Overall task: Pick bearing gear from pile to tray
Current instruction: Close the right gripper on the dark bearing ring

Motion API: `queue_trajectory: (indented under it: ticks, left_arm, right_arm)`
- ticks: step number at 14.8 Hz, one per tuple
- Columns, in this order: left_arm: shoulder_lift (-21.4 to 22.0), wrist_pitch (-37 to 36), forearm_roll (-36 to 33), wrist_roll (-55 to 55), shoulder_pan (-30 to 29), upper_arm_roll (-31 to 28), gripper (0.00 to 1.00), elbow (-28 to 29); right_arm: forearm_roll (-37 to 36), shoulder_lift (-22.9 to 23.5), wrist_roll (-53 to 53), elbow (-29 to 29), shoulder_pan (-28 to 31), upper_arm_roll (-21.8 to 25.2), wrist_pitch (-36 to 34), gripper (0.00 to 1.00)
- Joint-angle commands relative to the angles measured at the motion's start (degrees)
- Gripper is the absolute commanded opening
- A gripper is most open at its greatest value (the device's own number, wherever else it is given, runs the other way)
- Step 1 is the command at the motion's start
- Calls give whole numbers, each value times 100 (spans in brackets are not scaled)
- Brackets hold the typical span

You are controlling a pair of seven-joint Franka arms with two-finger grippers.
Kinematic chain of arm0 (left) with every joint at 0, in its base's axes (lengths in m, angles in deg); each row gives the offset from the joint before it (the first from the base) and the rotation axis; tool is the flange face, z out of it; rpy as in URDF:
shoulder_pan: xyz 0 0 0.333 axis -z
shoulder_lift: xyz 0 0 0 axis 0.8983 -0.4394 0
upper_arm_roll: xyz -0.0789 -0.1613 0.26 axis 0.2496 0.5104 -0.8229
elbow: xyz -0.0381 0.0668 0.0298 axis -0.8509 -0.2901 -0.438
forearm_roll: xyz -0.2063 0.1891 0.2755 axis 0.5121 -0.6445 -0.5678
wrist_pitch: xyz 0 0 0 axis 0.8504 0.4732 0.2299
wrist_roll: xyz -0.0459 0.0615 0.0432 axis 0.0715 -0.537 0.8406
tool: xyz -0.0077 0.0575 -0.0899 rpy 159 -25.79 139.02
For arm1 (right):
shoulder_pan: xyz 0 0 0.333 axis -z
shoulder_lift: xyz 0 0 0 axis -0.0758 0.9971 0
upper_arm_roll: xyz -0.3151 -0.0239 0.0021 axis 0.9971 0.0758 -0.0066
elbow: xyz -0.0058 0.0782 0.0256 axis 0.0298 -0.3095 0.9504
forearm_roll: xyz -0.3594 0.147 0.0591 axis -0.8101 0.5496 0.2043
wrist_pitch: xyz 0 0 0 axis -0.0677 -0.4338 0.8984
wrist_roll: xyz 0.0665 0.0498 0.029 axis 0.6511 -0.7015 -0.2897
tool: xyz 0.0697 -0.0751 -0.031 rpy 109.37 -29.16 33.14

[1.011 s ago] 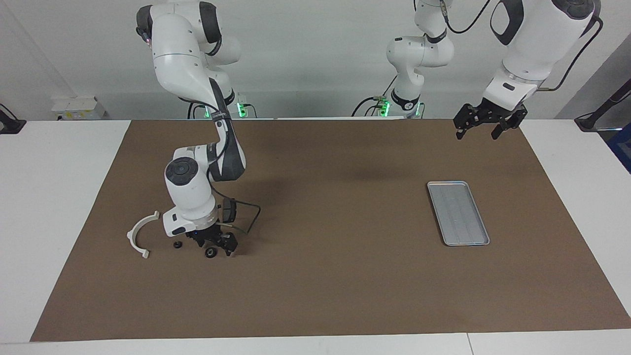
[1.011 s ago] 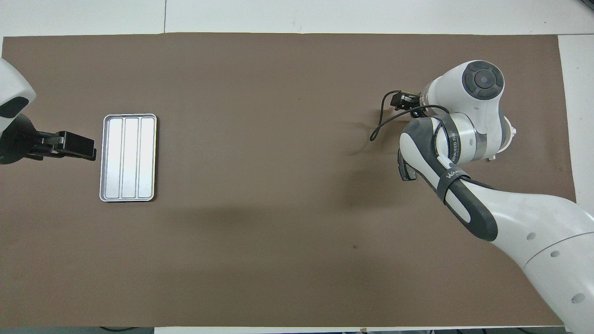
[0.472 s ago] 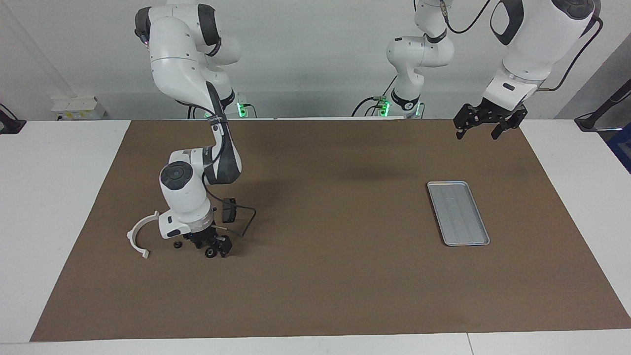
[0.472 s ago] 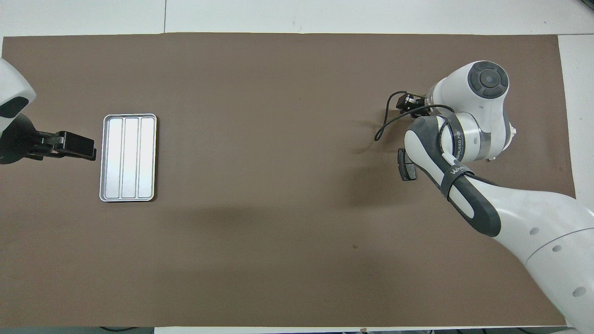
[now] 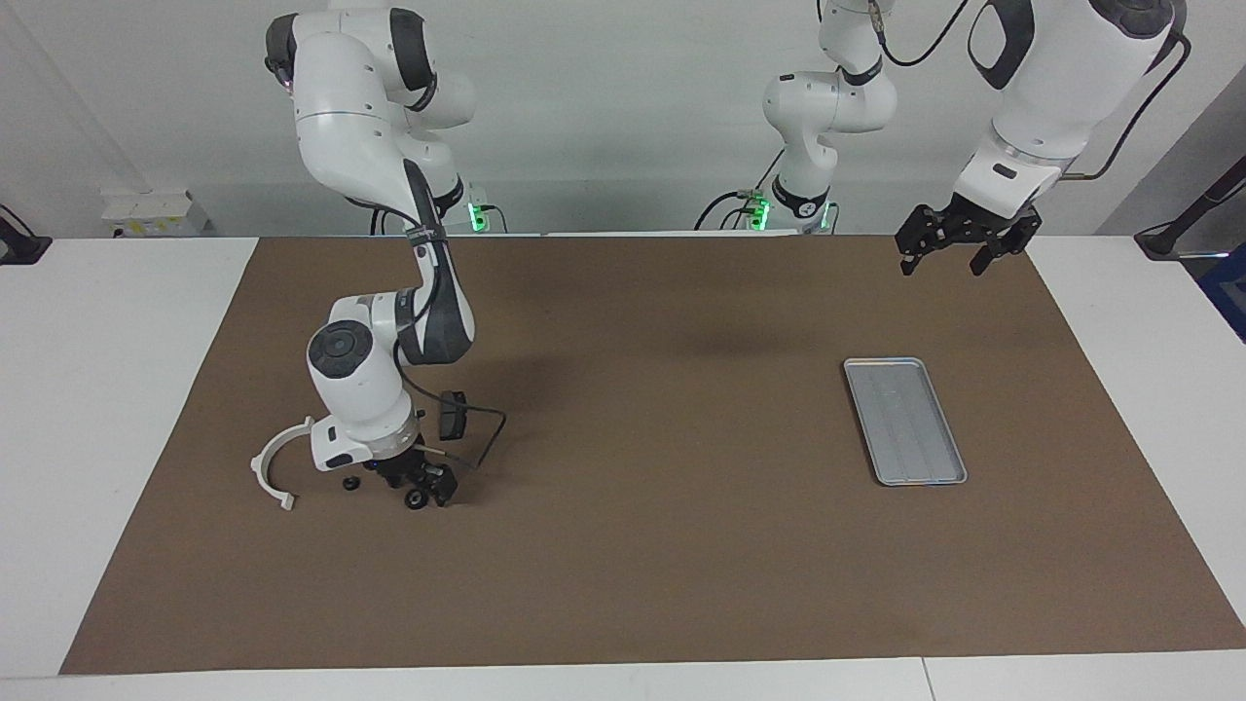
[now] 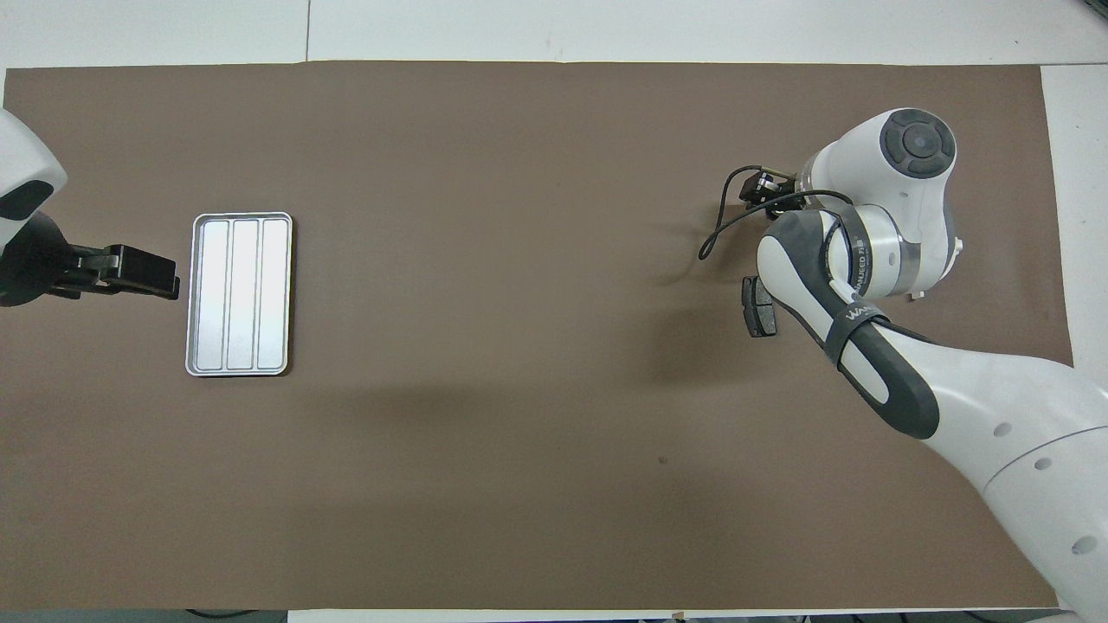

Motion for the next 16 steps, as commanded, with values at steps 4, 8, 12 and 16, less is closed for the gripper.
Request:
queue_trajectory:
  ticks: [4, 8, 12, 16]
  left_arm:
    - [77, -40, 59, -21, 17, -37, 100, 36]
    - [68, -40, 59, -21, 17, -37, 100, 36]
    - [77, -40, 59, -21, 17, -37, 100, 36]
    - [77, -40, 59, -21, 17, -37, 100, 45]
  right_arm:
    - [88, 240, 72, 313, 110, -48, -61, 87]
    - [167, 248, 72, 313, 110, -48, -53, 84]
    - [176, 240, 81, 313, 93, -48, -105, 60]
    - [176, 240, 81, 234, 40, -48, -132, 38]
